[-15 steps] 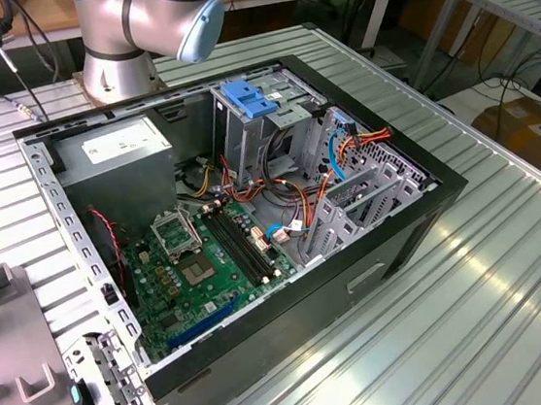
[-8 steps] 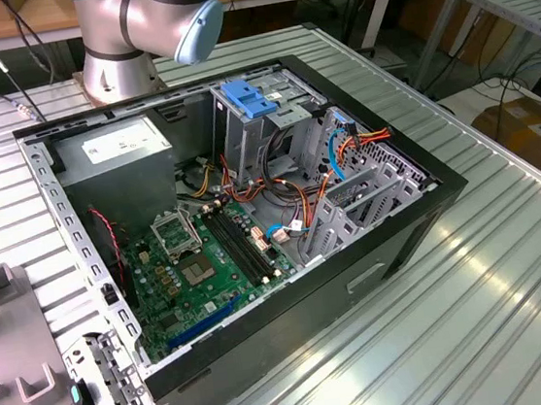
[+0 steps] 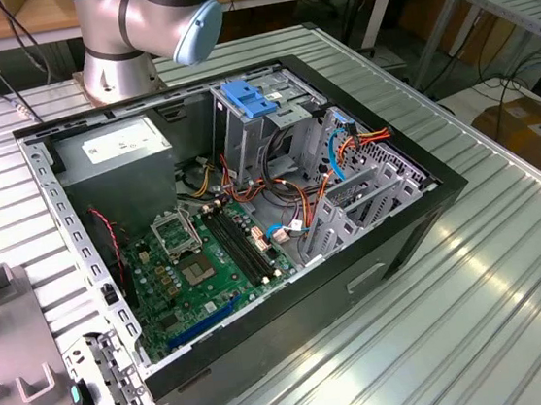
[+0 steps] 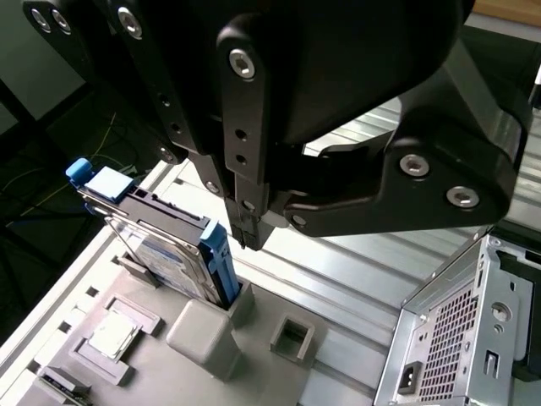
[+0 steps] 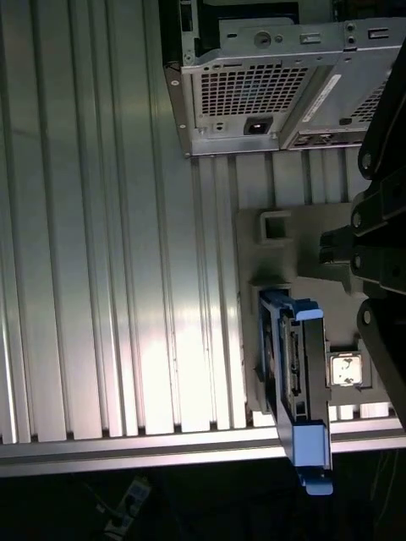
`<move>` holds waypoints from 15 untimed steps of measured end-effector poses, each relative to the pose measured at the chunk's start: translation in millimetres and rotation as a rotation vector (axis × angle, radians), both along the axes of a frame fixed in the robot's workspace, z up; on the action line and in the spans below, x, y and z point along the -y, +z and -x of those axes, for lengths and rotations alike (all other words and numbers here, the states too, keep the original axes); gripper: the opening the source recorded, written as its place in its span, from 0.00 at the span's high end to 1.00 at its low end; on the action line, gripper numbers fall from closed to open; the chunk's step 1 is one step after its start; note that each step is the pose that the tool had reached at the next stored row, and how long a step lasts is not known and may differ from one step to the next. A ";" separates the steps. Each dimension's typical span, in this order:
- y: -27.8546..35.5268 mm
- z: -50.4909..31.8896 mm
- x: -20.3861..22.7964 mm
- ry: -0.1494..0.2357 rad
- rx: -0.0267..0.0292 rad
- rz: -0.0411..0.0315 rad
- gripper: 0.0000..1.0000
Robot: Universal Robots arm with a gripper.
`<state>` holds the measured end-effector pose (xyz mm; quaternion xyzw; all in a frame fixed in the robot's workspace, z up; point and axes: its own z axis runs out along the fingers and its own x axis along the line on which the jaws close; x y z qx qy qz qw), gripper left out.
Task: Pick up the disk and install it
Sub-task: 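Reach for the disk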
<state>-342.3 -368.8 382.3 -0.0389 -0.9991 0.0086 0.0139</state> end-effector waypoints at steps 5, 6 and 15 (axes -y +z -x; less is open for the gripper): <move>0.0 0.9 0.0 0.000 0.0000 -0.0001 0.89; 0.0 0.9 0.0 0.000 0.0000 0.0000 0.89; 0.0 5.9 0.0 0.000 0.0000 -0.0001 0.89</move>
